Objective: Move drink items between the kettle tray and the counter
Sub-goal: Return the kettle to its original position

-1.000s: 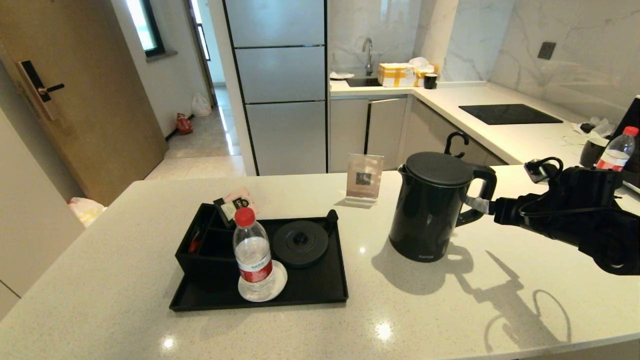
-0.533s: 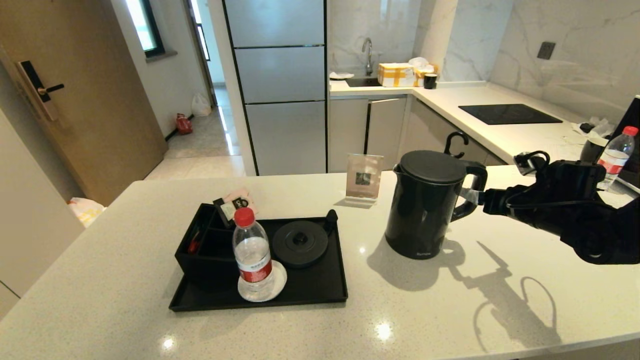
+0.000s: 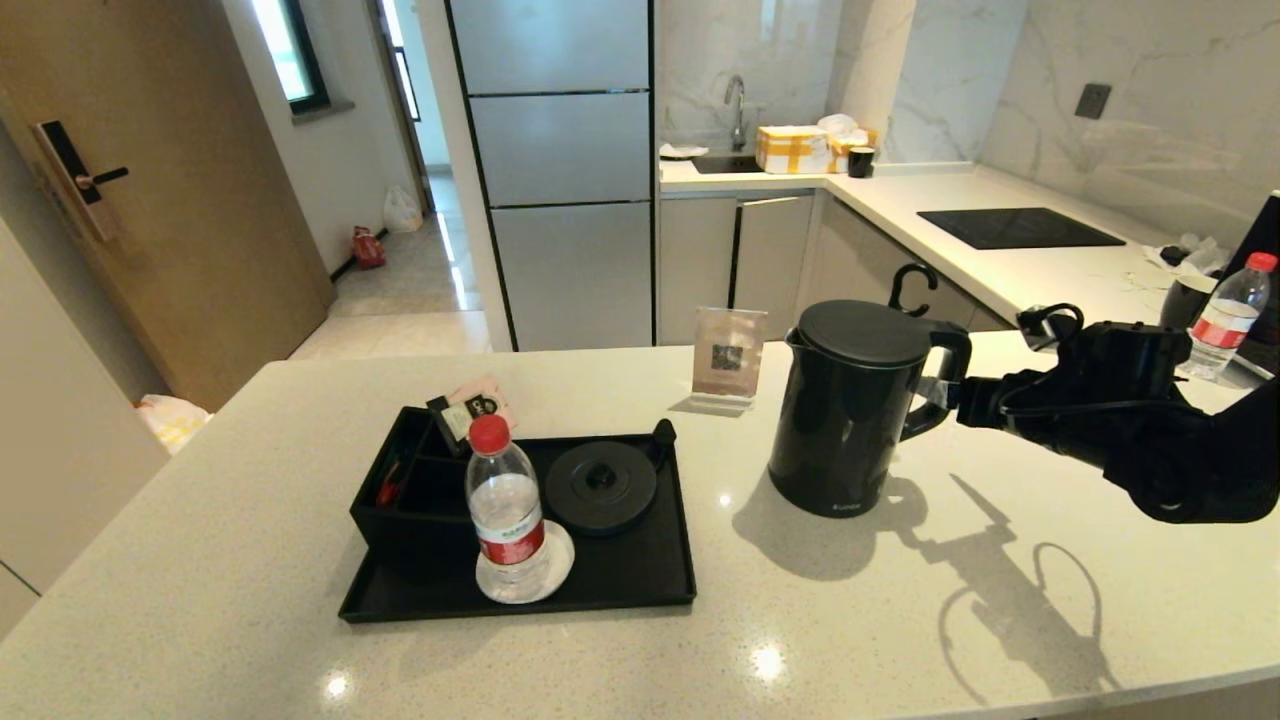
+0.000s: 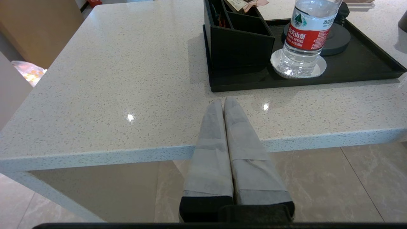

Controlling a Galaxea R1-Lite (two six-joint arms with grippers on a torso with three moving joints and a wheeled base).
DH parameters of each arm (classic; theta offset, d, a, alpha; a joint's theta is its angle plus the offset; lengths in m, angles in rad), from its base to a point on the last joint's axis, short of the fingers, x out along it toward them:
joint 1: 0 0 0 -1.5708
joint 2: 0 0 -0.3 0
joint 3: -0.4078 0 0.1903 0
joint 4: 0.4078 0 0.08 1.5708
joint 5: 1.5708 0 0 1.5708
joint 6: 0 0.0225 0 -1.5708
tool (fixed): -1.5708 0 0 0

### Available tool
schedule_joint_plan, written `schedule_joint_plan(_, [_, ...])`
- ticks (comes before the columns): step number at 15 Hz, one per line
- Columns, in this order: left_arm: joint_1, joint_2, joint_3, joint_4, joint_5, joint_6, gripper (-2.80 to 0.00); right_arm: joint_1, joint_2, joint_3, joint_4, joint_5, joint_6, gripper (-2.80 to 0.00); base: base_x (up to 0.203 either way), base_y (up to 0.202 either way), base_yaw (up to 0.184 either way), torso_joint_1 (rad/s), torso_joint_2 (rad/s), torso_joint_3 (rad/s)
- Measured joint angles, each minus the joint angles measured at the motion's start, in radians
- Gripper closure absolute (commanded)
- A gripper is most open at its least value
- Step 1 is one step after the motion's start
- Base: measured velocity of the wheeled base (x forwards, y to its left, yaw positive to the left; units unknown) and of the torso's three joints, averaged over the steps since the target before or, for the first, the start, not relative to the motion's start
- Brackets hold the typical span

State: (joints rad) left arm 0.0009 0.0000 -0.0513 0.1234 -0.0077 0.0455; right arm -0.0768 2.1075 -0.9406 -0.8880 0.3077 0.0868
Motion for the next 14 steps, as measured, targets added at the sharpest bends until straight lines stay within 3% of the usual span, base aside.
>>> schedule_joint_plan(14, [0.000,0.000,0.000,0.000,0.000,0.000,0.00,0.011,0.012,0.000,0.000,-0.002,0.000,-2.80,0.000,0.000,0.000,0.000,0.00,0.000])
